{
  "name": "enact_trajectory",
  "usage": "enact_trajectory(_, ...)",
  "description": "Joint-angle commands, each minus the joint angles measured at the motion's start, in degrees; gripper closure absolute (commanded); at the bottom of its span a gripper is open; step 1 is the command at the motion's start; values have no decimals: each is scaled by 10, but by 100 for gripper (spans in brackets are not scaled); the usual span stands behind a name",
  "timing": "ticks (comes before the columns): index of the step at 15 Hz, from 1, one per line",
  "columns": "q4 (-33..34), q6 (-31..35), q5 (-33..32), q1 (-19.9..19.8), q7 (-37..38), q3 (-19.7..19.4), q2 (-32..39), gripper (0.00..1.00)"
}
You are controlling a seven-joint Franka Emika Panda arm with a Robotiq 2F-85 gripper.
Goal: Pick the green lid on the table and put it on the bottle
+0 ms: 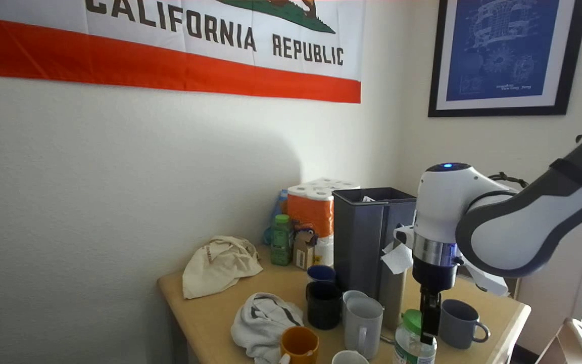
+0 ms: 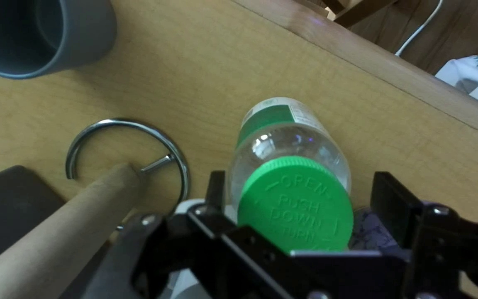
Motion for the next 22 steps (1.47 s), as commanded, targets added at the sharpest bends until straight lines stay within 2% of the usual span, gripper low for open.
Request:
enact_trajectory(1,5,-13,-9,-6,14,7,3,0)
enact_trajectory(7,5,-27,24,-8,-11,8,-7,0)
enact_trajectory(12,8,-70,98,-8,-62,8,-35,0)
enact_trajectory(18,48,-208,97,1,-83,4,-111,0)
enact_trajectory(22,111,-307,89,11,-91,2,-175,0)
